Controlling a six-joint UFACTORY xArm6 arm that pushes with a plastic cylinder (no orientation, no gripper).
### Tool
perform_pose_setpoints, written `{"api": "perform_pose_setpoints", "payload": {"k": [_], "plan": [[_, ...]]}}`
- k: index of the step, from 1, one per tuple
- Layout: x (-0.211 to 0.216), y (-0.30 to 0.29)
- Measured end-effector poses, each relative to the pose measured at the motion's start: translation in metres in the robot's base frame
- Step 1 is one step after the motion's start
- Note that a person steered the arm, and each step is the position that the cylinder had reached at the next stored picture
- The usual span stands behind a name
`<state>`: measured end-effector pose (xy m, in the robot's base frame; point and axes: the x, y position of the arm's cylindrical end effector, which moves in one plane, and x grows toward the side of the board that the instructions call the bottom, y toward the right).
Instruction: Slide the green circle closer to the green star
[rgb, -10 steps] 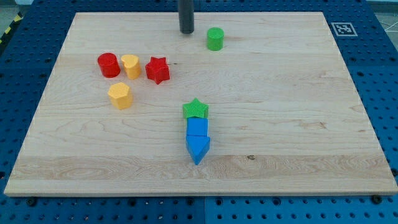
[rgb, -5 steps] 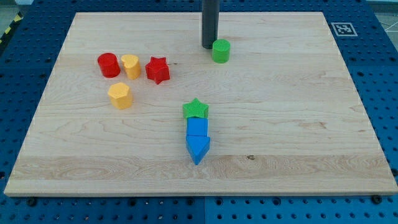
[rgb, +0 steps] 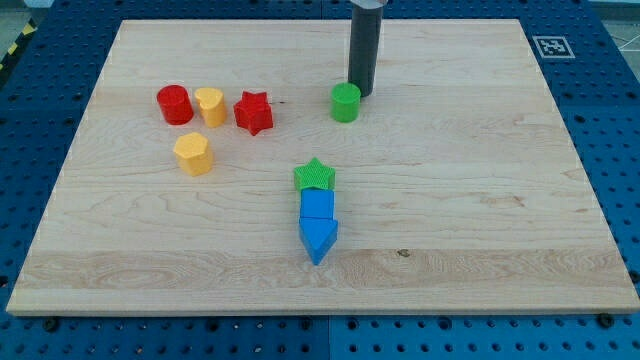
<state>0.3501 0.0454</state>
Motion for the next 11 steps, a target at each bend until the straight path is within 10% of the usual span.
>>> {"api": "perform_pose_setpoints", "payload": {"k": [11], "plan": [[0.056,-0.075]]}}
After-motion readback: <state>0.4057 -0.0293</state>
